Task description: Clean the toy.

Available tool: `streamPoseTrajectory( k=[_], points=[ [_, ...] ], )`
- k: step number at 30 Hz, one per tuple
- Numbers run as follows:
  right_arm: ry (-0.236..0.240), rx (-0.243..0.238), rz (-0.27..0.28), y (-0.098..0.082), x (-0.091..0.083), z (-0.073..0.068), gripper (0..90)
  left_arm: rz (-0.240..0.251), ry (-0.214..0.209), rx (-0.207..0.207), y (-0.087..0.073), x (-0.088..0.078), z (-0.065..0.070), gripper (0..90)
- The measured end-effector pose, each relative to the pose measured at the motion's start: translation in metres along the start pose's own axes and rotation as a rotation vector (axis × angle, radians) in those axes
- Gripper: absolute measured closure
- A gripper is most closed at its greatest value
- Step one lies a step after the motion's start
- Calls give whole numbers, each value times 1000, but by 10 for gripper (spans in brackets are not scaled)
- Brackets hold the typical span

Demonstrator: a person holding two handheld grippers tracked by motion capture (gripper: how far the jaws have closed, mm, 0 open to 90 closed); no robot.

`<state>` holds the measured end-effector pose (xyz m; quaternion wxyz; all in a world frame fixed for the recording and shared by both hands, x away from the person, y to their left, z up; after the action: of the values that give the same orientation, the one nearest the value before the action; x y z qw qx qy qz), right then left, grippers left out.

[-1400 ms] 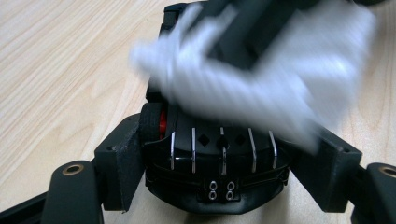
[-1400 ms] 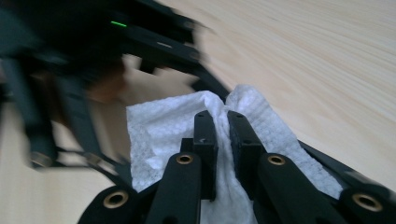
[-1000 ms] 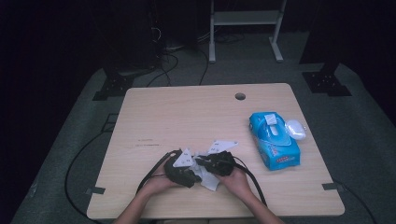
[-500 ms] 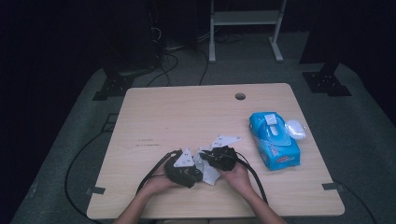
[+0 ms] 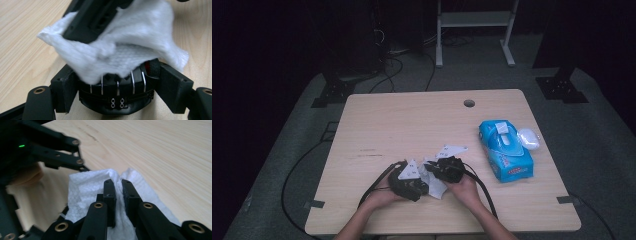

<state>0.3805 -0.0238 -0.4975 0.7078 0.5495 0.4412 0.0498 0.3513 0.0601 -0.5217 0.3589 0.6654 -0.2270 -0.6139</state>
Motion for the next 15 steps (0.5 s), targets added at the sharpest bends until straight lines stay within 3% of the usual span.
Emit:
streamPoseTrajectory(
  k=[4,9,13,15],
  points=[
    [-18,30,-13,1,3,9,822,1,1,5,0,0,0,249],
    [12,-2,-3,2,3,-4,823,-11,0,7,-1,0,0,249],
    [44,1,-5,1,-3,-11,825,-5,-3,3,0,0,-1,249],
    [85,-6,-7,-2,-5,-21,824,-5,-3,-5,-1,1,-1,249]
  ],
)
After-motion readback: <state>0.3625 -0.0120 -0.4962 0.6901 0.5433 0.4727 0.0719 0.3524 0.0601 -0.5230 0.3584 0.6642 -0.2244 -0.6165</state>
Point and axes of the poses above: each handheld gripper's, and its own axes: x roughly forward along the jaws, y roughly out of its top, z roughly to its right, the point moved 8 cm from there along x, roughly forward along the jaws, and after that the axes turned 11 degrees about -y, right-handed, at the moved point
